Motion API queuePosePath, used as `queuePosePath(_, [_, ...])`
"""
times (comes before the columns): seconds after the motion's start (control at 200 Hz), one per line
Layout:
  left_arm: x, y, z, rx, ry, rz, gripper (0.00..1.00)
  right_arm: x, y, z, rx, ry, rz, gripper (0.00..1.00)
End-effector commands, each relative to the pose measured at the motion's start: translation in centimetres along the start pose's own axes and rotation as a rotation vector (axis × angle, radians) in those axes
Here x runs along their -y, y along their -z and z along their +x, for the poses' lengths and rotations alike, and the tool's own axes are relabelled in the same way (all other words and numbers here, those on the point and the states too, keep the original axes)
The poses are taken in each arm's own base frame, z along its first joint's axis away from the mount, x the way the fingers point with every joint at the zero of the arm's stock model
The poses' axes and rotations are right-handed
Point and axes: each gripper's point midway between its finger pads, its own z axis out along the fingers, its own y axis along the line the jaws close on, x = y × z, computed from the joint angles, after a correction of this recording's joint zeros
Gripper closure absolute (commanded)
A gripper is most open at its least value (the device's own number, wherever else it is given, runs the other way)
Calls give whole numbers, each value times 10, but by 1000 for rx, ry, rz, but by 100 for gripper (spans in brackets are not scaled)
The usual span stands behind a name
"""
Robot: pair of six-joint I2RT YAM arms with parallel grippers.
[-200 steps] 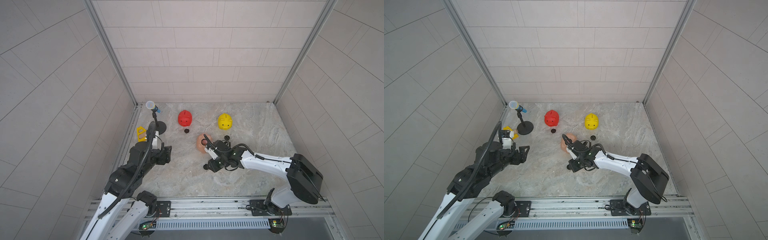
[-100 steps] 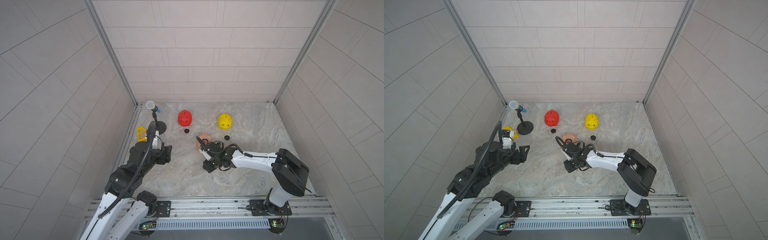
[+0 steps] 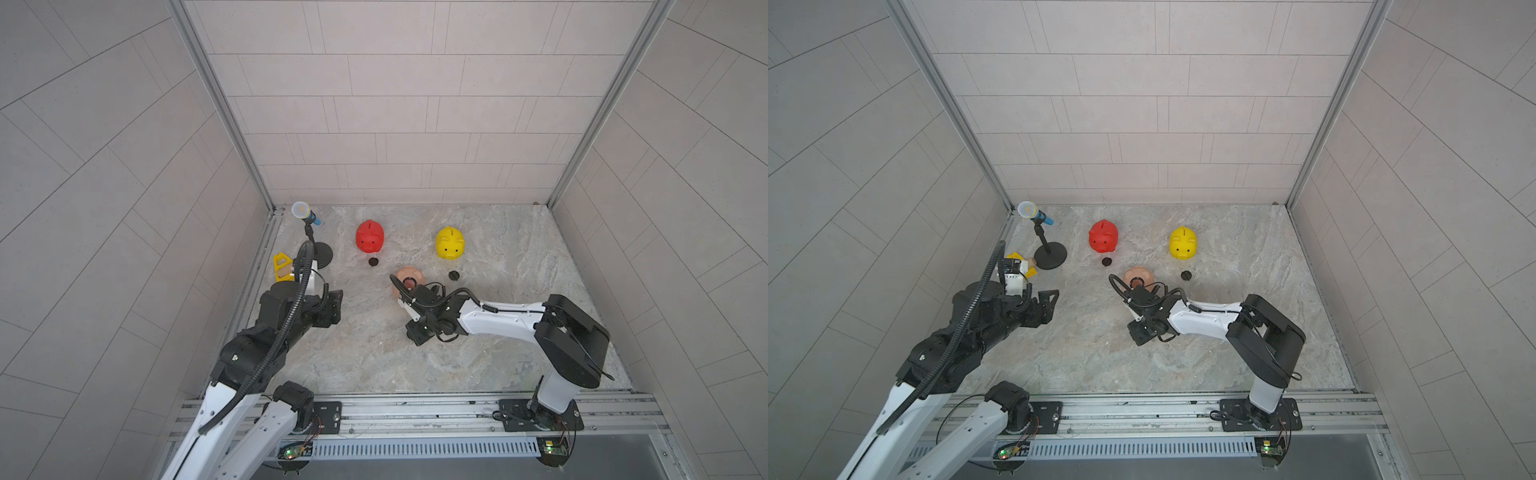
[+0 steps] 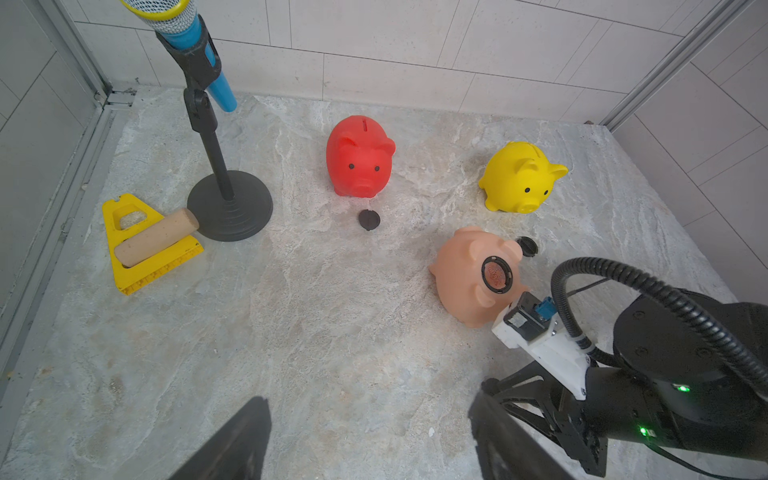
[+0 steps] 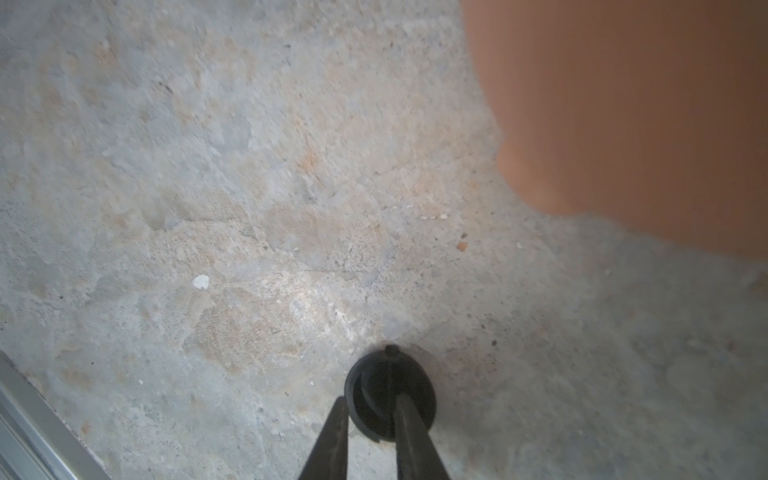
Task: Close piggy banks
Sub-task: Move the knob to the center of the board.
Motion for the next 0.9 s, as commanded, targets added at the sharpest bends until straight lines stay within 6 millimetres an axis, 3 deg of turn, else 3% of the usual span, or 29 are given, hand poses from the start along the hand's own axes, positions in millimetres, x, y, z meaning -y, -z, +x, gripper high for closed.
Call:
queuePosePath(0.0, [-3, -1, -1, 6, -6, -14, 18, 2, -3, 1, -10, 17, 19, 78])
queuePosePath(0.896, [-4, -2, -1, 4, -4, -18, 18, 5, -11, 19, -36, 10, 35, 81])
